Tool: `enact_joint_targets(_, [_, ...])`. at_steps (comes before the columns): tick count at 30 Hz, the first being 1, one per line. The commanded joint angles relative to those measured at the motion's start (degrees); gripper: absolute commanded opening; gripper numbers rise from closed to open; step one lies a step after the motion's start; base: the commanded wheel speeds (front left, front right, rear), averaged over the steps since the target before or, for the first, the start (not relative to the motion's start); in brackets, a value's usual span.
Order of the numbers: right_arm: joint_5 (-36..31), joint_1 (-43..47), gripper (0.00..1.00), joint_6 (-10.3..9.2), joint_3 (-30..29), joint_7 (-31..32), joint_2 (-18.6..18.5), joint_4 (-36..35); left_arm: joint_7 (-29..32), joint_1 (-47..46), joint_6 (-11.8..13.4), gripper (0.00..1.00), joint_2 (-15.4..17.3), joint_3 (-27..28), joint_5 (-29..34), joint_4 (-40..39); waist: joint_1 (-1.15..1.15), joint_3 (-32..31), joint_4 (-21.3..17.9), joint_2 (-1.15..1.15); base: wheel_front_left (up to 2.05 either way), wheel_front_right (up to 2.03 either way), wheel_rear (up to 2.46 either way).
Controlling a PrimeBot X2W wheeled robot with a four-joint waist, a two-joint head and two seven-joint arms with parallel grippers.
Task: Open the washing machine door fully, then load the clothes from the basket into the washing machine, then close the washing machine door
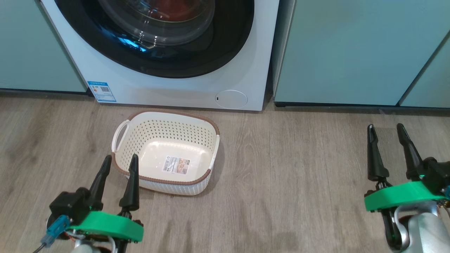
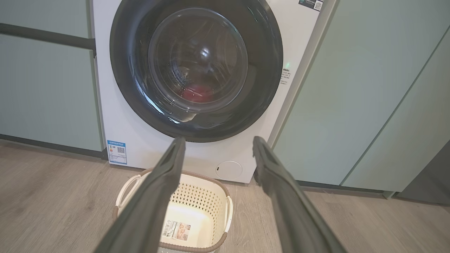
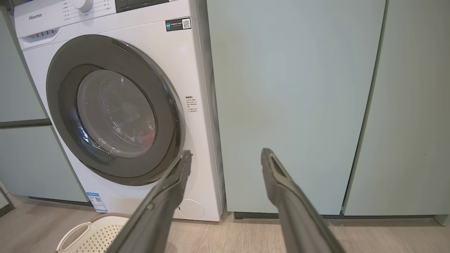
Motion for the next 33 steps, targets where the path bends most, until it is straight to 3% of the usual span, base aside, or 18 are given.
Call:
enact_joint_targets(1, [0.2, -1.2, 1.00, -0.01, 1.5, -0.5, -0.1, -1.9, -0.3, -1.6, -0.1, 1.00, 0.7, 1.6, 0.0, -2.3, 0.00, 0.0, 0.1, 0.00, 0.00, 0.00, 0.00])
enact_joint_targets(33, [0.9, -1.1, 1.00, -0.01, 2.0, -0.5, -0.1, -1.0, -0.3, -1.2, 0.0, 1.00, 0.7, 2.6, -1.3, -2.3, 0.00, 0.3, 0.4, 0.00, 0.00, 0.00, 0.00])
